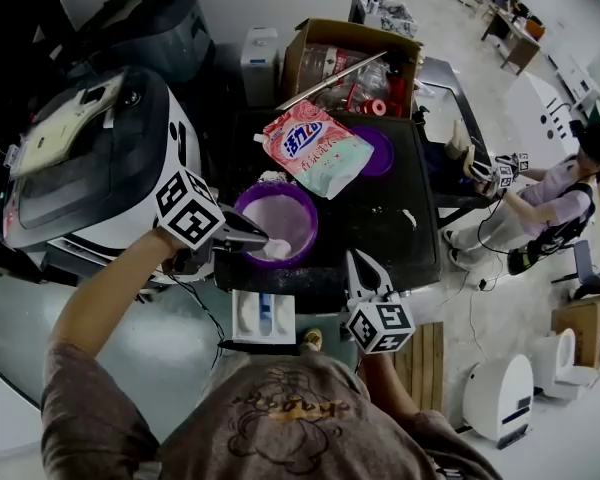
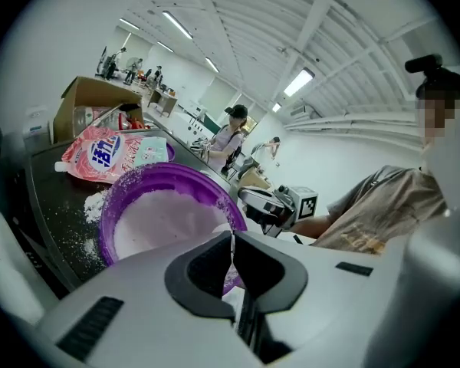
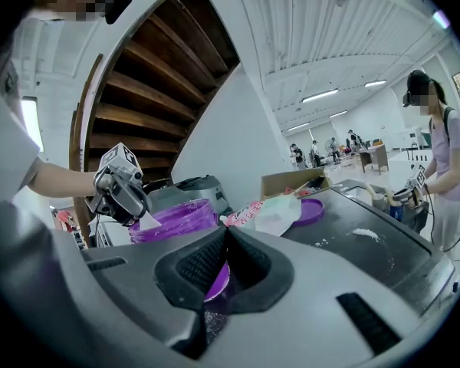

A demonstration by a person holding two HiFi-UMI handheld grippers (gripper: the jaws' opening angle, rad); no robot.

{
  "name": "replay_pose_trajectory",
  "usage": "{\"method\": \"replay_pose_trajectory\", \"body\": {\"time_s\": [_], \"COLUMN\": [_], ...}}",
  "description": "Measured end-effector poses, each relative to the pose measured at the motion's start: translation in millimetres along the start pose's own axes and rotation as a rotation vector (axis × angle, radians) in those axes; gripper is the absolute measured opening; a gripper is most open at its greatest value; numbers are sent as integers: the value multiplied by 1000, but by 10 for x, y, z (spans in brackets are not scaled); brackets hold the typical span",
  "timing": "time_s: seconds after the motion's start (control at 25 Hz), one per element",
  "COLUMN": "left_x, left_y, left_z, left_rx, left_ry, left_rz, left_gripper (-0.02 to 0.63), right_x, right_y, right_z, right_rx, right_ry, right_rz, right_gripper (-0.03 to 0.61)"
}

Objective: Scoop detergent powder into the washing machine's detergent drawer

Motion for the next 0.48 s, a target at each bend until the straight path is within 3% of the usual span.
{"method": "replay_pose_trajectory", "body": {"time_s": [0.48], "left_x": [64], "left_y": [143], "left_z": [-229], "left_rx": [-284], "left_ry": [-25], "left_rz": [-153], "left_gripper": [26], "right_x": [7], "right_y": [7], "right_z": [16], "right_rx": [1], "right_ry": [6], "right_rz": [-4], "right_gripper": [2]}}
Point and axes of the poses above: the fingertips, and each gripper's own axes: z forward along the fingers, x to its left, y out of its top, the point moved 1 cm from there along -z, backward along the fingers, and after that the axes turned 13 degrees about -z, right-handed, at the moved point
